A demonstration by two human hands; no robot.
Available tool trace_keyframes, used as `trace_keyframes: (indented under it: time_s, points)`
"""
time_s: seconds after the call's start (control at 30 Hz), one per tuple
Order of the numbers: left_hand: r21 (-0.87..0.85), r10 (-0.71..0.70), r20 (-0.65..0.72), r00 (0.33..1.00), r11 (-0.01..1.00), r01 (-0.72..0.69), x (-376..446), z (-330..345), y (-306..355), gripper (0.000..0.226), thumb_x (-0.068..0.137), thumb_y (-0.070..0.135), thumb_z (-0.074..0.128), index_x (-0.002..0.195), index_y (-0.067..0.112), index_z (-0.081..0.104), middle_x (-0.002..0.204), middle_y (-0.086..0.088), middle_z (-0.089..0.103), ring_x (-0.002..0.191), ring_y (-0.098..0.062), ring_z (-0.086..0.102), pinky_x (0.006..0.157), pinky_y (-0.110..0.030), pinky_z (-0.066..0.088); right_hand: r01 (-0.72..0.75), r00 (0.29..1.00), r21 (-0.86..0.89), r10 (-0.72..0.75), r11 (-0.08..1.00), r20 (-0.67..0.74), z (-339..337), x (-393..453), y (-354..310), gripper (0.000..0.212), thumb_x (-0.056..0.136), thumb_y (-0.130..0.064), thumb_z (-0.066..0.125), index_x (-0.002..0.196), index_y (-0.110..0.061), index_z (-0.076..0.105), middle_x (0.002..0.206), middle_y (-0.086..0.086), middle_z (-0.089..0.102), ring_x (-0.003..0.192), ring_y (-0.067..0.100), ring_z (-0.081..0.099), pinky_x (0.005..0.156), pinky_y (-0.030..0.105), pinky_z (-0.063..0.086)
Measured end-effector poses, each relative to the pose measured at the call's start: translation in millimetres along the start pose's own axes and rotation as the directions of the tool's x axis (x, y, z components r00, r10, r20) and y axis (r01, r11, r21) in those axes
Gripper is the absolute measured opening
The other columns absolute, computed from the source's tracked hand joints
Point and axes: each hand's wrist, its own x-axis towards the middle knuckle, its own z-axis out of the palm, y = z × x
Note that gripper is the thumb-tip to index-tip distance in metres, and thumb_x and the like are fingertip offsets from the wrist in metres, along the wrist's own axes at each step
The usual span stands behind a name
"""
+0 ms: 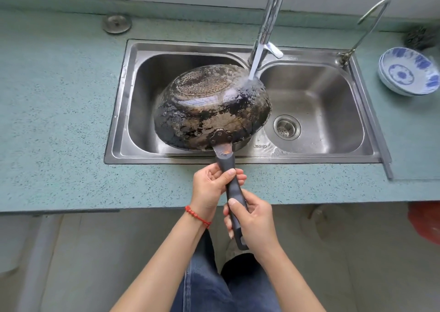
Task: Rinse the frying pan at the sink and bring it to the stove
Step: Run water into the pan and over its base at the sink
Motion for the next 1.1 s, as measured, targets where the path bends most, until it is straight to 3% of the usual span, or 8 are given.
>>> trace_keyframes:
  time_s: [0.2, 0.37, 0.57, 0.77, 0.93, 1.03, 1.1]
  points:
    - [-0.128, -0.085, 0.051, 0.995, 0.988, 0.091, 3.5, 9.7, -4.5, 0.016, 0.085, -0.007, 0.046, 0.079, -0.003, 0.060, 0.062, -0.003, 0.073, 0.059, -0.013, 0.069, 0.056, -0.019, 0.055, 0.022, 0.994, -0.178, -0.041, 0.984, -0.106, -4.5, -1.1, 0.1, 0.019, 0.087, -0.001, 0.049, 0.070, -0.008, 0.053, 0.053, 0.008, 0.051, 0.037, 0.016, 0.044, 0.036, 0.025, 0.039]
    - [-0.178, -0.119, 0.081, 0.990, 0.975, 0.131, 5.9, 16.8, -7.4, 0.016, 0.086, -0.007, 0.044, 0.081, -0.004, 0.059, 0.062, -0.004, 0.073, 0.059, -0.013, 0.069, 0.057, -0.019, 0.055, 0.017, 0.988, -0.230, -0.052, 0.973, -0.148, -9.3, -2.2, -0.7, 0.022, 0.087, -0.004, 0.050, 0.067, -0.012, 0.053, 0.050, 0.003, 0.051, 0.036, 0.015, 0.045, 0.037, 0.025, 0.039]
    - [-0.209, -0.118, 0.088, 0.989, 0.969, 0.134, 5.5, 19.1, -8.7, 0.015, 0.086, -0.006, 0.044, 0.083, -0.004, 0.059, 0.064, -0.004, 0.073, 0.063, -0.014, 0.070, 0.059, -0.020, 0.055, 0.022, 0.989, -0.261, -0.059, 0.965, -0.135, -13.3, -3.6, -5.9, 0.017, 0.086, -0.003, 0.051, 0.069, -0.006, 0.053, 0.048, -0.001, 0.052, 0.037, 0.014, 0.045, 0.038, 0.025, 0.039]
    - [-0.287, -0.077, 0.136, 0.988, 0.951, 0.114, 0.5, 18.2, -4.6, 0.015, 0.071, 0.008, 0.055, 0.075, 0.005, 0.069, 0.069, -0.006, 0.073, 0.066, -0.016, 0.070, 0.062, -0.022, 0.056, -0.006, 1.000, -0.047, 0.006, 0.999, 0.000, -19.4, -6.8, -16.8, 0.011, 0.088, 0.004, 0.049, 0.078, 0.007, 0.052, 0.056, 0.004, 0.055, 0.039, 0.016, 0.046, 0.035, 0.024, 0.039]
    - [-0.432, -0.117, 0.241, 0.963, 0.876, 0.215, -4.4, 0.9, -0.1, 0.028, 0.076, 0.015, 0.052, 0.096, 0.000, 0.065, 0.085, -0.011, 0.074, 0.080, -0.020, 0.071, 0.071, -0.027, 0.057, -0.036, 0.989, 0.144, 0.015, 0.989, 0.150, -16.5, -6.3, -18.0, 0.009, 0.089, 0.006, 0.045, 0.086, 0.007, 0.053, 0.059, 0.006, 0.056, 0.040, 0.015, 0.046, 0.033, 0.021, 0.039]
    - [-0.514, -0.131, 0.310, 0.942, 0.810, 0.282, -4.7, -3.8, 5.2, 0.042, 0.062, 0.018, 0.076, 0.099, 0.001, 0.068, 0.095, -0.012, 0.073, 0.089, -0.021, 0.070, 0.075, -0.028, 0.056, -0.060, 0.976, 0.220, 0.011, 0.974, 0.216, -12.8, -4.2, -14.6, 0.010, 0.085, -0.002, 0.052, 0.090, 0.007, 0.053, 0.060, 0.007, 0.056, 0.041, 0.015, 0.046, 0.032, 0.021, 0.038]
    - [-0.525, -0.133, 0.330, 0.935, 0.797, 0.299, -3.6, -5.7, 7.7, 0.054, 0.049, 0.020, 0.087, 0.096, 0.001, 0.069, 0.092, -0.010, 0.074, 0.084, -0.018, 0.070, 0.073, -0.027, 0.057, -0.083, 0.967, 0.250, 0.017, 0.965, 0.253, -11.2, -2.5, -13.0, 0.019, 0.080, -0.008, 0.053, 0.093, 0.007, 0.053, 0.061, 0.007, 0.057, 0.042, 0.015, 0.046, 0.033, 0.021, 0.038]
